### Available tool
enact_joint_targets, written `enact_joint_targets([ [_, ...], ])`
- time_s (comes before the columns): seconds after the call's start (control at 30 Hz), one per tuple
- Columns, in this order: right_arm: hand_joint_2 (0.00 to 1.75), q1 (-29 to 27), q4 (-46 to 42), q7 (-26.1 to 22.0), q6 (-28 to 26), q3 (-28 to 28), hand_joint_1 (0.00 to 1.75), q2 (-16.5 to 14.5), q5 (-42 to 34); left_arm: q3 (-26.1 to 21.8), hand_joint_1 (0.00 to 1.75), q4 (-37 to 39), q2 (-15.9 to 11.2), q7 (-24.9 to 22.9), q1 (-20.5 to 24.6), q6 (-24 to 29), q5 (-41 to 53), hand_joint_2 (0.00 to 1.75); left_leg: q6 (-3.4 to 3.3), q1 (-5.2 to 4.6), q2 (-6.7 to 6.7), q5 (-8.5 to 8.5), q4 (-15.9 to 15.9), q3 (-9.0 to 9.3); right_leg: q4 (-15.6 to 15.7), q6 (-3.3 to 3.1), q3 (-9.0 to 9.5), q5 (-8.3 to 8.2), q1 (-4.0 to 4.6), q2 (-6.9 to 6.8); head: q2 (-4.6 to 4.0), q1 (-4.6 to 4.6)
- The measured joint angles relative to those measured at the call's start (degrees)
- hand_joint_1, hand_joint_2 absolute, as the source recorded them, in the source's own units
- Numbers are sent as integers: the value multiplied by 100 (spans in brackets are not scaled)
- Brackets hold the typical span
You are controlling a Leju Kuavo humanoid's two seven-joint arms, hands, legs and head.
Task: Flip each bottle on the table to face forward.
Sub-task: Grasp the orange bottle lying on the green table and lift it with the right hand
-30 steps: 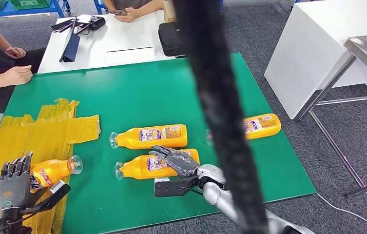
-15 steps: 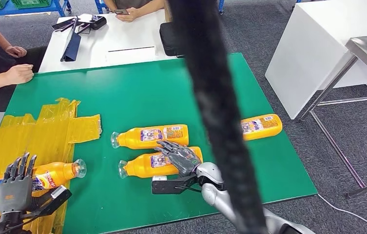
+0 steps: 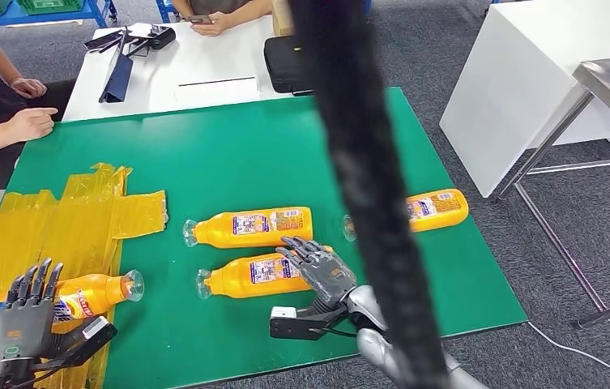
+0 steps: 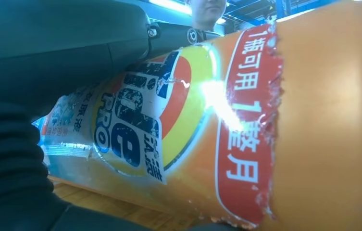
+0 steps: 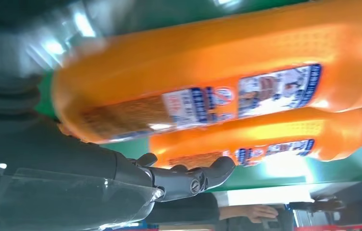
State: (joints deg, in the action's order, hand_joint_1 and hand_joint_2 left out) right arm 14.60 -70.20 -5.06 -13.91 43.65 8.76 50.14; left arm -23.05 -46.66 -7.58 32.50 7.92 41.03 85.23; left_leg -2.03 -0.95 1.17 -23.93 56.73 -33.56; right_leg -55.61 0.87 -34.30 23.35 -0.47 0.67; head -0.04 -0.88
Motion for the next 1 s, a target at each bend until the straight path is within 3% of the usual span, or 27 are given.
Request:
enact_joint_targets([
  [0.13,0,-408,-546,53,165,-267,0,257,140,-80,0,2,60,313,38,-1,-230,0,-1,0,0,-1,1,0,1,0,-1,0,0,0,0,1],
  [0.37,0,-937,-1067,58,320,-675,0,484,349,26,0,2,167,754,141,-20,-2026,0,-2,0,-1,-2,1,-3,1,0,-4,0,0,0,0,-1],
  [1.0,0,-1125,-1286,58,331,-839,0,603,359,126,0,4,268,765,138,-33,-2088,0,-2,2,-2,0,1,-6,1,0,-7,0,1,1,0,1],
])
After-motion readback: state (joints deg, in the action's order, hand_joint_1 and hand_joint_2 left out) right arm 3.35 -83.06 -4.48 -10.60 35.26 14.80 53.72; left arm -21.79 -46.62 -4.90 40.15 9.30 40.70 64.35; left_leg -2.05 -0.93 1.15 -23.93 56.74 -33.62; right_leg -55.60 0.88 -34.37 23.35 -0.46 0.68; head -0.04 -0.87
